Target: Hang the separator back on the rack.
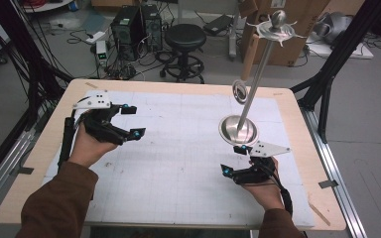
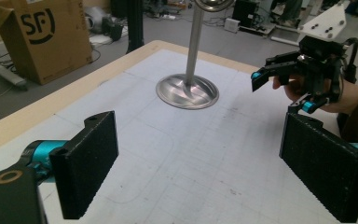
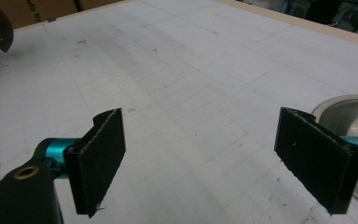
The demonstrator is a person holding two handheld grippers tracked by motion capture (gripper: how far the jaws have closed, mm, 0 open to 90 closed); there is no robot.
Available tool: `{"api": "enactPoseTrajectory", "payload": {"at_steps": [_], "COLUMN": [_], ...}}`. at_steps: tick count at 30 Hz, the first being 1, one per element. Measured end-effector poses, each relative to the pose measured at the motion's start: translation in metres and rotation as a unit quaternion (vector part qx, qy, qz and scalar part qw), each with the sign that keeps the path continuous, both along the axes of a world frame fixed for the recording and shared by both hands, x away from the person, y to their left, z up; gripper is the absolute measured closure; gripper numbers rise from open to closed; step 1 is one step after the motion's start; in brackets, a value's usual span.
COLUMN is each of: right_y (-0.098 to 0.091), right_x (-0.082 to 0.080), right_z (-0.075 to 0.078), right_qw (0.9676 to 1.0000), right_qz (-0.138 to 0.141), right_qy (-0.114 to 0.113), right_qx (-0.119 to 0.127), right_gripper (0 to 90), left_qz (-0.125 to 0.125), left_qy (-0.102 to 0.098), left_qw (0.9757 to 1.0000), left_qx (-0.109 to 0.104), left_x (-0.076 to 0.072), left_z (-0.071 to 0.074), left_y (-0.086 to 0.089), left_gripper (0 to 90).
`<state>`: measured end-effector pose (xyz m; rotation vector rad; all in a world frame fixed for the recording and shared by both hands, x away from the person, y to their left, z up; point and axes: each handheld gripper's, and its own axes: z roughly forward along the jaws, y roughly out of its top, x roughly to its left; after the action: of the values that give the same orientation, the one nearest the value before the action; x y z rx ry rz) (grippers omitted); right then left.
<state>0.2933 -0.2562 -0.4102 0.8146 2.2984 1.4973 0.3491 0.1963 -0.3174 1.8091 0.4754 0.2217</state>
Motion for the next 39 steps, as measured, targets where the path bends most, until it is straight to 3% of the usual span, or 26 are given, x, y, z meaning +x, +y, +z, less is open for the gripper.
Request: {"api": "enactPoseTrajectory", "payload": {"at_steps": [9, 17, 28, 39], "right_y": [0.001, 0.001, 0.000, -0.005], "right_x": [0.000, 0.001, 0.002, 0.003], "right_z": [-0.001, -0.001, -0.001, -0.002], "right_qw": [1.0000, 1.0000, 1.0000, 0.9999], "right_qz": [0.000, 0.000, -0.003, -0.009], "right_qy": [0.002, 0.002, 0.004, 0.006], "right_qx": [-0.001, -0.002, 0.002, 0.009], "right_gripper": [15.3, 15.3, 15.2, 15.2], "left_qz": [-0.011, -0.014, -0.004, 0.005], "left_qy": [0.011, 0.011, -0.001, 0.008], "left_qw": [0.9999, 0.9998, 0.9999, 0.9998], "left_qx": [-0.005, 0.006, 0.015, 0.016], "left_x": [-0.011, -0.023, -0.034, -0.037], "left_z": [-0.018, -0.030, -0.038, -0.053], "left_y": [0.004, 0.005, 0.007, 0.015], "left_gripper": [7.8, 6.8, 2.0, 1.6]}}
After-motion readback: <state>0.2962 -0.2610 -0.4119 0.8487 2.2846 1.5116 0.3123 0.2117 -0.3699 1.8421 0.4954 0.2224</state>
